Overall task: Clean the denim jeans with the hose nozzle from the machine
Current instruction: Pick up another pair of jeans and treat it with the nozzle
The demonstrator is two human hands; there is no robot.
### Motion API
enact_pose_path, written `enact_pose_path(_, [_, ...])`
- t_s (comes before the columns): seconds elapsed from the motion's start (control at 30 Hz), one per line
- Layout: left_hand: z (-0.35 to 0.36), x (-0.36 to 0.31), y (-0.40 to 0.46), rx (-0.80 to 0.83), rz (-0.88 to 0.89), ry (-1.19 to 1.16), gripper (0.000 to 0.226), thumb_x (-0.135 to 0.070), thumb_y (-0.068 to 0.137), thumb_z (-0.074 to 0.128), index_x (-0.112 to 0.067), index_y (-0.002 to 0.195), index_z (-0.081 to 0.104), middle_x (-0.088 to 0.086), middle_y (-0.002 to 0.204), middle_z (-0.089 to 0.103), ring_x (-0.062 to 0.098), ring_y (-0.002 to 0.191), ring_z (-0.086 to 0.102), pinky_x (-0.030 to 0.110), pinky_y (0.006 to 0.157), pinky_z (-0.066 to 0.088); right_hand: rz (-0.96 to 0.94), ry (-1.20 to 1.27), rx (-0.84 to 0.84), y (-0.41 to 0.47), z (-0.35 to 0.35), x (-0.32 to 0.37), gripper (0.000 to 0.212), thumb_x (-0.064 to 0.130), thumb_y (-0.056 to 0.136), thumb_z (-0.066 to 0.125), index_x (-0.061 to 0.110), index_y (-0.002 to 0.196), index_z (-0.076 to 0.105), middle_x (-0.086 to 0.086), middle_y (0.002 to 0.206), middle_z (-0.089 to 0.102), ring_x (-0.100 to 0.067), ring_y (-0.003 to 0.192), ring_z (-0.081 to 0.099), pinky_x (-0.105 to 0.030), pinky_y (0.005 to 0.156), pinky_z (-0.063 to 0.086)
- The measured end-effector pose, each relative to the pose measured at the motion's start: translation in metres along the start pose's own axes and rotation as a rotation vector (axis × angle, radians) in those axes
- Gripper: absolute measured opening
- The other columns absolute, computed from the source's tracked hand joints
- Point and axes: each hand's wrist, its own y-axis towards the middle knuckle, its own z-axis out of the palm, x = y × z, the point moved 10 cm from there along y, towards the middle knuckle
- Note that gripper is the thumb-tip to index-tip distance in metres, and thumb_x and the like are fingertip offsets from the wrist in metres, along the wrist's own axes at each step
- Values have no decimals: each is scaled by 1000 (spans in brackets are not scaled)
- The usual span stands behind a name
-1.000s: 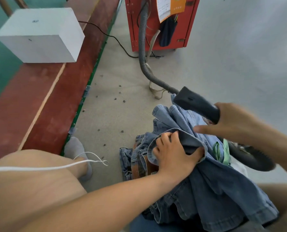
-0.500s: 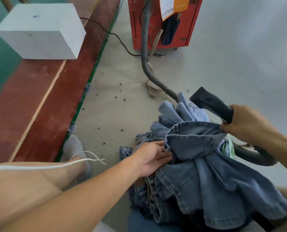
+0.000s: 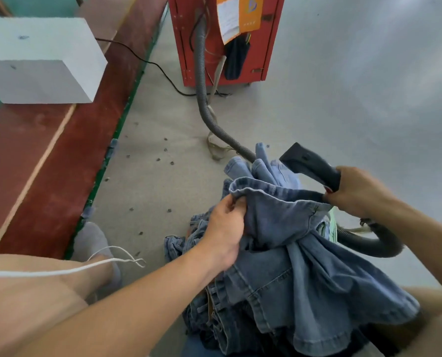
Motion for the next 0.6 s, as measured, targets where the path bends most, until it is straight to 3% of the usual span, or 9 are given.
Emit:
enact_pose_path(0.1, [0,7,-3,-24,-110,-166,26,-12,107,47,-6,107,72,16,105,78,28,98,76,35,77,63,23,29,44,-4,7,-7,18,18,80,79,17,88,63,-10,69,69,-30,64,69,-38,58,57])
enact_pose_path(0.2, [10,12,-7,107,-241,-242,35,-14,100,42,1,116,69,20,117,75,31,104,74,40,84,61,-3,9,86,-8,20,-4,20,17,81,78,12,96,65,-9,73,67,-28,67,67,-41,62,58])
enact_pose_path(0.27, [20,10,-12,231,-239,-199,37,-12,87,52,3,117,67,22,126,70,31,110,71,40,89,59,-46,1,68,-10,17,3,31,23,83,81,9,103,61,-7,77,65,-25,69,65,-38,62,54])
enact_pose_path(0.33, [19,14,-10,213,-156,-18,27,-2,83,68,0,110,70,19,121,73,30,107,72,36,85,60,-111,84,46,-14,0,15,52,40,85,84,21,113,45,0,84,63,-19,69,65,-34,56,52])
enact_pose_path(0.4, [9,17,-7,110,-85,100,24,2,87,75,-5,110,70,14,112,77,28,103,74,34,80,60,-197,159,37,-24,-26,27,58,56,84,78,44,117,32,5,80,64,-14,60,67,-25,44,48])
enact_pose_path(0.47, [7,19,-3,86,-107,40,26,0,92,71,-4,117,68,12,111,78,25,101,75,30,76,60,-281,193,24,-36,-55,34,48,66,80,71,57,109,34,11,77,69,-8,52,68,-17,37,46])
enact_pose_path(0.53, [4,18,1,88,-139,-34,23,-2,96,67,-7,118,68,8,110,78,20,99,76,28,74,61,-326,190,19,-47,-79,31,43,67,74,73,63,105,44,27,86,68,-4,51,69,-14,39,46])
enact_pose_path(0.6, [3,15,2,102,-154,-60,23,-3,97,65,-10,118,68,6,111,79,18,99,76,29,78,60,-316,166,29,-53,-91,18,49,59,70,81,59,112,56,24,86,72,-4,55,71,-23,36,50])
